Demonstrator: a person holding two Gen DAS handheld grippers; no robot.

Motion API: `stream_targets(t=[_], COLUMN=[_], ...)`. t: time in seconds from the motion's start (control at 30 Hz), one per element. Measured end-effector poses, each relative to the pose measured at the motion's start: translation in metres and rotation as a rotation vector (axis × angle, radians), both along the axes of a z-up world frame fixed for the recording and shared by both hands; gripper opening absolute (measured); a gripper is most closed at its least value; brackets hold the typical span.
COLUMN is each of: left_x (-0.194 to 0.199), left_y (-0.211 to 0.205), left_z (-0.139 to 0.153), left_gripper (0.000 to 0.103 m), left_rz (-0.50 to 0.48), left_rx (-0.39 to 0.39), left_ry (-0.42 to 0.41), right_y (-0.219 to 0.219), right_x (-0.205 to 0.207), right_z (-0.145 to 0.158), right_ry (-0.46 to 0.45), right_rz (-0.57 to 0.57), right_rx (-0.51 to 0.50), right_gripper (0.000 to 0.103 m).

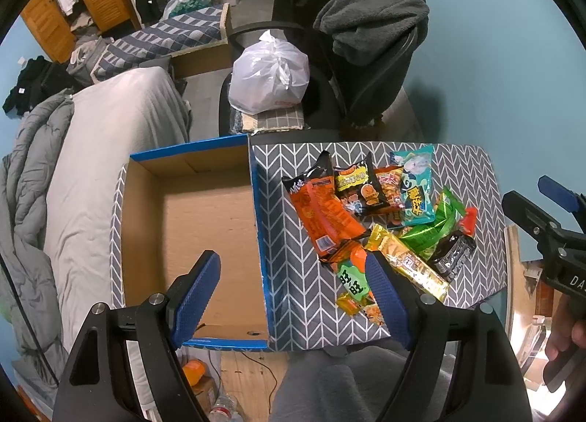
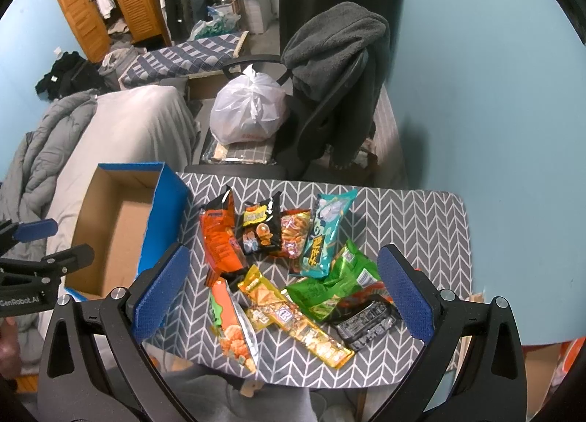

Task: Organize snacks

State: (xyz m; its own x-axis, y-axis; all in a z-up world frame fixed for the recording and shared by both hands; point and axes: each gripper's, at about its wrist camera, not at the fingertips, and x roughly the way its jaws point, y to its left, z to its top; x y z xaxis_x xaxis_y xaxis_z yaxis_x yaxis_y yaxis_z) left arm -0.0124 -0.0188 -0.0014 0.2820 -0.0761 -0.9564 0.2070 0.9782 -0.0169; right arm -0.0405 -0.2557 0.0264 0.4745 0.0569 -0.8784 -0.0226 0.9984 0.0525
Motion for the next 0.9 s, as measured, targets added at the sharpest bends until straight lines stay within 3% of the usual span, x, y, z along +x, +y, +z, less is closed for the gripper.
stream_targets(t=[0.9], left_x=[-0.003], left_y=[-0.001], left_z=[-0.0055], left_gripper=[0.082], left_rz=[-0.004], left_rx=[-0.006], left_ry=[0.012], right_y=[-0.0018], right_x=[-0.0036], right_z=[-0.003], right_ry=[0.005], right_rz=[-0.001], right_rx=[0.001], right_gripper=[0.101])
